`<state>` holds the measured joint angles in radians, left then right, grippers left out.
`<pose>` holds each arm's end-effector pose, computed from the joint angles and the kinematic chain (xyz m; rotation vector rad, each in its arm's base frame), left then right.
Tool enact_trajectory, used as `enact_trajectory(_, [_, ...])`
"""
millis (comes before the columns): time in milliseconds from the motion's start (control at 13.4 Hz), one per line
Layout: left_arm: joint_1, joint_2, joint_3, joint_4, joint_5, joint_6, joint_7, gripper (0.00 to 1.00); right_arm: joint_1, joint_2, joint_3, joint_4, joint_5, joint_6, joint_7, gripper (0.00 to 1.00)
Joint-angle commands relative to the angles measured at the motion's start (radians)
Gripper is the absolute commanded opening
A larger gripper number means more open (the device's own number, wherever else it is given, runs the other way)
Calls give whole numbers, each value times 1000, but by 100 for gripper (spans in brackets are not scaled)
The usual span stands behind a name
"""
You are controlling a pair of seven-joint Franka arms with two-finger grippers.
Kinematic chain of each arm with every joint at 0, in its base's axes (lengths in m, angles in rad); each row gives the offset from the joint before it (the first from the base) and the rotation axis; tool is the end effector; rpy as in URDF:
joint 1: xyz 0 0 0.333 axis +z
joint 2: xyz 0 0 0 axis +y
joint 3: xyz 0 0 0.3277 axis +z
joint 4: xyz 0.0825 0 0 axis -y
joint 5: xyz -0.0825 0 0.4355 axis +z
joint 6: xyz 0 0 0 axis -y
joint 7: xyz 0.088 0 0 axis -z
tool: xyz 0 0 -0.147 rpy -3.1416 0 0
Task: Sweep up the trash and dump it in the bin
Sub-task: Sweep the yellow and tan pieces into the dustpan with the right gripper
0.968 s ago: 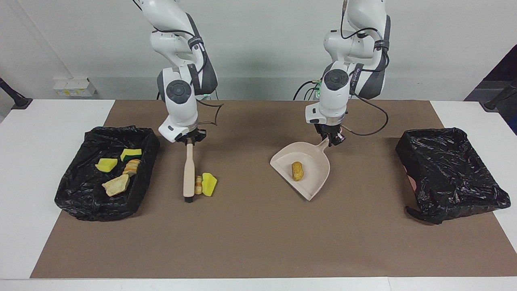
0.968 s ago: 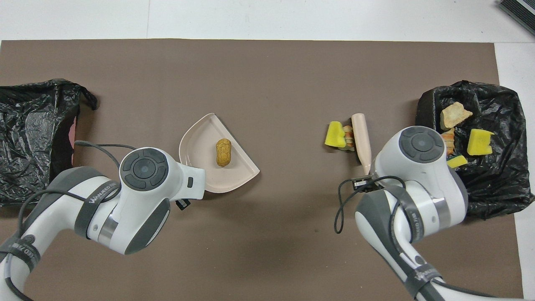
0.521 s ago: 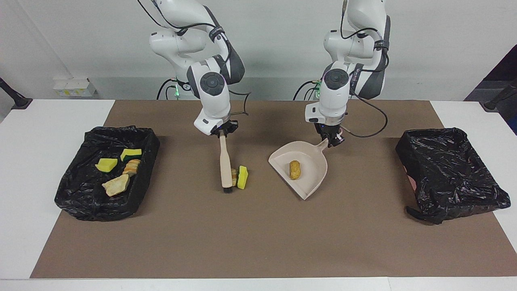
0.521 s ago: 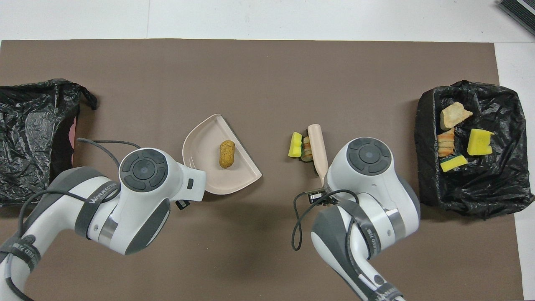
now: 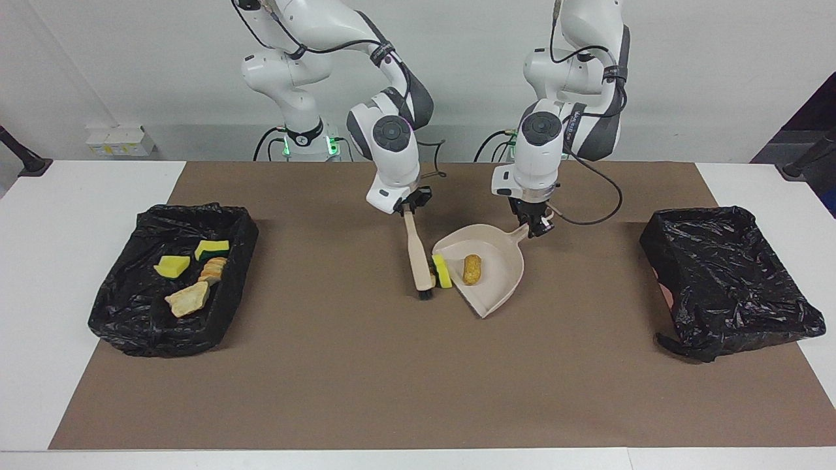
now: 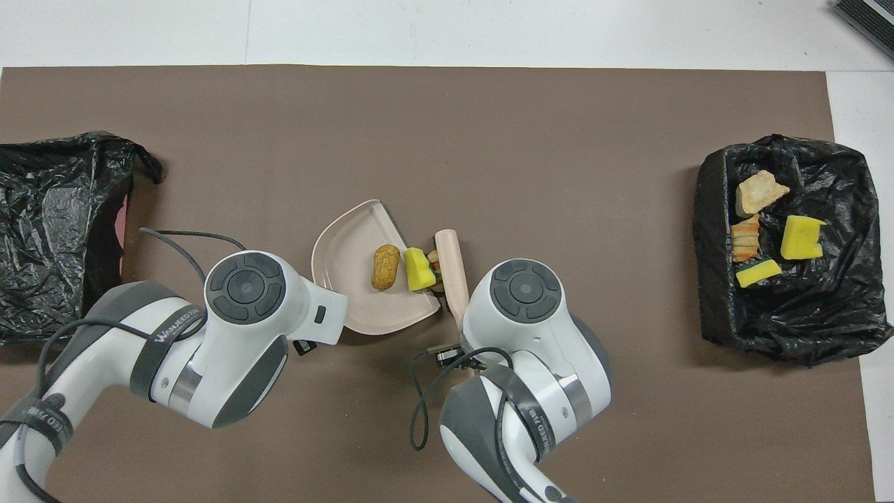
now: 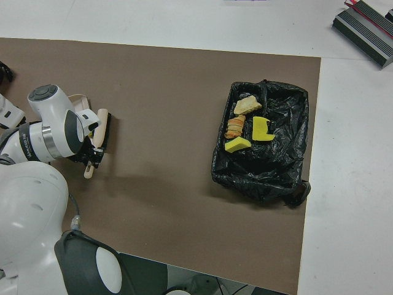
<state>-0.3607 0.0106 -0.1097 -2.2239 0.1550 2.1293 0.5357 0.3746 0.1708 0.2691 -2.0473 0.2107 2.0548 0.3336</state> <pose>0.4979 -0.2397 0.3018 -2.5739 1.5698 0.1645 0.4678 0.3739 0.2918 -2.9818 -0.2941 0.3697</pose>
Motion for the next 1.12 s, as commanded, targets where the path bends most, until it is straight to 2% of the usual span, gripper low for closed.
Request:
enact_trajectory(0, [-12, -34, 8, -37, -32, 29, 4, 0, 47, 7, 1, 24, 59, -7, 10, 0])
enact_trajectory(298, [-9, -31, 9, -30, -45, 31, -74, 0, 110, 4, 1, 41, 73, 30, 47, 0])
enact_trajectory(596, [2, -29, 12, -28, -135, 26, -112, 0, 113, -10, 2, 41, 73, 41, 74, 0])
enact_trajectory(1043, [51, -37, 18, -13, -135, 26, -177, 0, 110, -106, -1, 29, 55, 22, 97, 0])
